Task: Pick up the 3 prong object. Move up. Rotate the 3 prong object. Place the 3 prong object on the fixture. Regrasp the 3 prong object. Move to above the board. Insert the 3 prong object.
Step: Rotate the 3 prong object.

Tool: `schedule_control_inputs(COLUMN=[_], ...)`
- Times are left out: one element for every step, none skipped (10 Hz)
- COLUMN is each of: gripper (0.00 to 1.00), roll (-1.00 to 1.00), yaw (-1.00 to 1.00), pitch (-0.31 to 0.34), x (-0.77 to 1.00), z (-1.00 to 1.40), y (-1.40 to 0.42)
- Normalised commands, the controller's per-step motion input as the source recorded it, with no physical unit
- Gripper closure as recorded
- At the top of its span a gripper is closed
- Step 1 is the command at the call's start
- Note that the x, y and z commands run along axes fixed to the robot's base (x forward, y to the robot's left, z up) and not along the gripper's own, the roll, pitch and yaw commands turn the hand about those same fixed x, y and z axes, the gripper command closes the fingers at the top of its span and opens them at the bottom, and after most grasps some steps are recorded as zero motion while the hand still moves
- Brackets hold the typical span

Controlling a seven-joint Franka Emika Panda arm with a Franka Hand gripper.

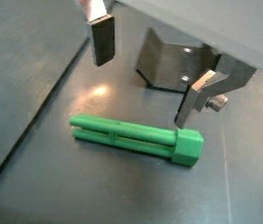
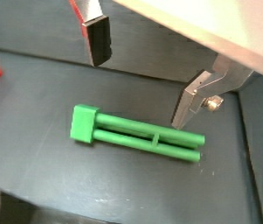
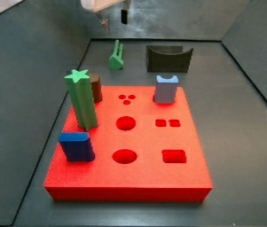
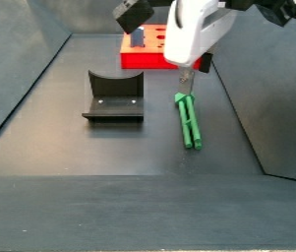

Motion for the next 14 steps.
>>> schedule_control_inputs(gripper=[0.00, 0.00, 0.00, 0.00, 0.00, 0.00, 0.00, 0.00, 0.00, 0.00, 0.00, 0.00, 0.00, 0.00], roll=[0.00, 0.00, 0.00, 0.00, 0.00, 0.00, 0.00, 0.00, 0.00, 0.00, 0.00, 0.00, 0.00, 0.00], yaw=[1.00, 1.00, 1.00, 1.00, 1.00, 1.00, 1.00, 1.00, 1.00, 1.00, 1.00, 1.00, 1.00, 1.00], pitch=[-0.004, -0.004, -0.004, -0.004, -0.004, -0.004, -0.005, -0.005, -0.005, -0.005, -0.005, -0.006, -0.006, -0.007], x=[0.04, 0.04, 0.04, 0.04, 0.04, 0.04, 0.04, 0.04, 0.04, 0.04, 0.04, 0.04, 0.04, 0.04], z=[-0.03, -0.03, -0.03, -0.03, -0.03, -0.03, -0.03, -0.03, -0.03, -0.03, -0.03, -0.03, -0.03, -0.03], y=[0.00, 0.00, 0.00, 0.00, 0.00, 0.00, 0.00, 0.00, 0.00, 0.00, 0.00, 0.00, 0.00, 0.00])
